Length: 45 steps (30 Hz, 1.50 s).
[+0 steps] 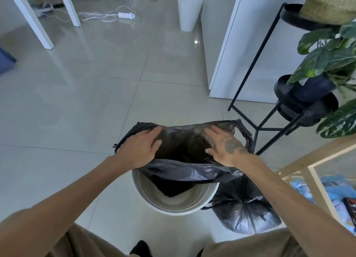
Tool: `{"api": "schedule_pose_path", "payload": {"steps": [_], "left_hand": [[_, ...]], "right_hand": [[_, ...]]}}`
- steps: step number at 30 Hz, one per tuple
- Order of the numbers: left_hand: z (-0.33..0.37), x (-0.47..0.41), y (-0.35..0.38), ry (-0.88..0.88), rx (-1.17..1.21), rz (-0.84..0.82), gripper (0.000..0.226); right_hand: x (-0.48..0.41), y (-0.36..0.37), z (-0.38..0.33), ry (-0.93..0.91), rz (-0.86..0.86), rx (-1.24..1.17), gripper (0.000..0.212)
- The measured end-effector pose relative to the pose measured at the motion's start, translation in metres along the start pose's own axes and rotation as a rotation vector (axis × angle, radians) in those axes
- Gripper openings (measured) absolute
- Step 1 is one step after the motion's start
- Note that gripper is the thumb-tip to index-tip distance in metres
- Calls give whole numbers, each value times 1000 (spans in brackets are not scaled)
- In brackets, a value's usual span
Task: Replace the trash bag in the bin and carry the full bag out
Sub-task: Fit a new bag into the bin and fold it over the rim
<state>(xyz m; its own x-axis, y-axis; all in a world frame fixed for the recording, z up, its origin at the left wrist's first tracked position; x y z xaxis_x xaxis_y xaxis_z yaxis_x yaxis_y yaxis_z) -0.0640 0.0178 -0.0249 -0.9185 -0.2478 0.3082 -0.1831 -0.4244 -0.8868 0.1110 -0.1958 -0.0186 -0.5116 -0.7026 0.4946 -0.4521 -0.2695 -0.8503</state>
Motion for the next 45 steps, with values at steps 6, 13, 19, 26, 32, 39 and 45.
{"api": "schedule_pose_path", "payload": {"steps": [6, 13, 19, 26, 32, 39, 45], "left_hand": [[-19, -53, -18, -36, -1, -55, 54], [-42, -75, -2, -225, 468, -312, 59], [-57, -55, 24, -330, 948, -171, 58], [-45, -28, 48, -268, 908, 217, 54], [-51, -13, 49, -341, 1160, 295, 43], [-62, -8, 66, -573, 1744, 322, 22], [-74, -11, 78, -781, 1784, 347, 14]], "right_hand": [[-50, -14, 15, -35, -131, -110, 80], [-67, 22, 47, 9, -279, -670, 60], [-34, 55, 48, -62, -221, -1163, 45], [-11, 102, 32, -225, 573, -455, 44], [-4, 103, 40, -170, 645, -494, 48], [3, 112, 36, -68, 618, -654, 35], [6, 116, 27, 75, 558, -924, 25]]}}
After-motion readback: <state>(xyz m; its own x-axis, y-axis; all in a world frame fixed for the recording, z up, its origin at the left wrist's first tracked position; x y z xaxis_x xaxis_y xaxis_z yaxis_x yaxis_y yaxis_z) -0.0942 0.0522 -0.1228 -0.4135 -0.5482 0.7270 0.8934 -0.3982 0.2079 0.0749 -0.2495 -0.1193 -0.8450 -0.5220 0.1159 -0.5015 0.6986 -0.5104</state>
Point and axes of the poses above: each hand's wrist, its own x-axis away from the middle knuckle, its own y-axis out of the palm, z = x × y, the point moved 1 cm from there along -x, towards the middle knuckle, and after that the axes turned 13 degrees about -z, right-handed, at the moved point
